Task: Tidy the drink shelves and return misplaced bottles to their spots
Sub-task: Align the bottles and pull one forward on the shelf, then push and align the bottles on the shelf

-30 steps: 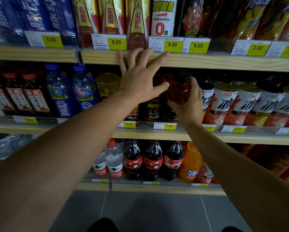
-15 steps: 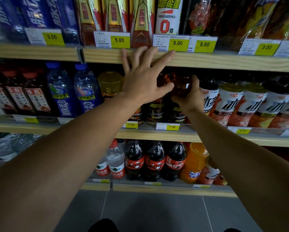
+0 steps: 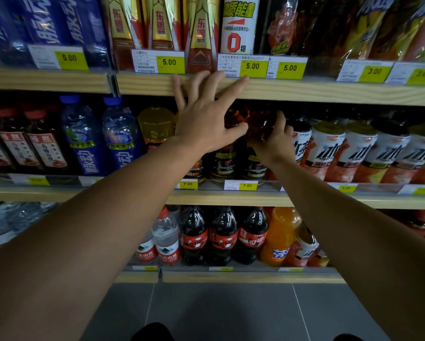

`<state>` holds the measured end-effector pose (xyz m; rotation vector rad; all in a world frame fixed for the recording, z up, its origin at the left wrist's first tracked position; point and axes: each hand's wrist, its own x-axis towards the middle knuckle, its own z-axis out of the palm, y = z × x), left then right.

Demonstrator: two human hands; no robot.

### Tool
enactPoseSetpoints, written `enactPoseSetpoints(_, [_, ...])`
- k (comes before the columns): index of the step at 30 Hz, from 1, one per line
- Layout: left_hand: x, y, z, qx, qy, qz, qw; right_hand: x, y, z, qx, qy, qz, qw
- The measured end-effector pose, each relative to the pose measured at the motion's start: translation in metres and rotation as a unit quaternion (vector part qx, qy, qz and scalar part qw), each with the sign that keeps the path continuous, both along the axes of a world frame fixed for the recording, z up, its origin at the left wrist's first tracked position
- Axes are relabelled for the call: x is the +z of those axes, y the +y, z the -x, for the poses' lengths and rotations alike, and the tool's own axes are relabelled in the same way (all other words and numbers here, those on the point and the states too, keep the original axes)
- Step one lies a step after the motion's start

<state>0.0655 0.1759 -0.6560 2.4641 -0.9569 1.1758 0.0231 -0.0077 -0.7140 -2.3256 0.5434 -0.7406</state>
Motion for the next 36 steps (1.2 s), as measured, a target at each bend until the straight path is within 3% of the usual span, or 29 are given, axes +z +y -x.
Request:
enactPoseSetpoints(13, [0.001,-0.003,0.005,0.010,0.005,0.002,1.000,0.008,-0.027,0.059,0.028,0.017,0.076,0.997])
enactPoseSetpoints(25, [0.003,-0.041,0.029,0.095,0.037,0.065,0.993,0.058,-0.153,0.134,-0.038,-0.092,0.222,0.970])
enactPoseSetpoints(29, [0.009,-0.082,0.051,0.136,0.058,0.074,0.986,0.071,-0.196,0.144,-0.023,-0.105,0.244,0.964])
enactPoseSetpoints(36, [0.017,-0.203,0.103,0.063,0.041,0.053,0.996,0.085,-0.276,0.159,0.000,-0.109,0.297,0.949])
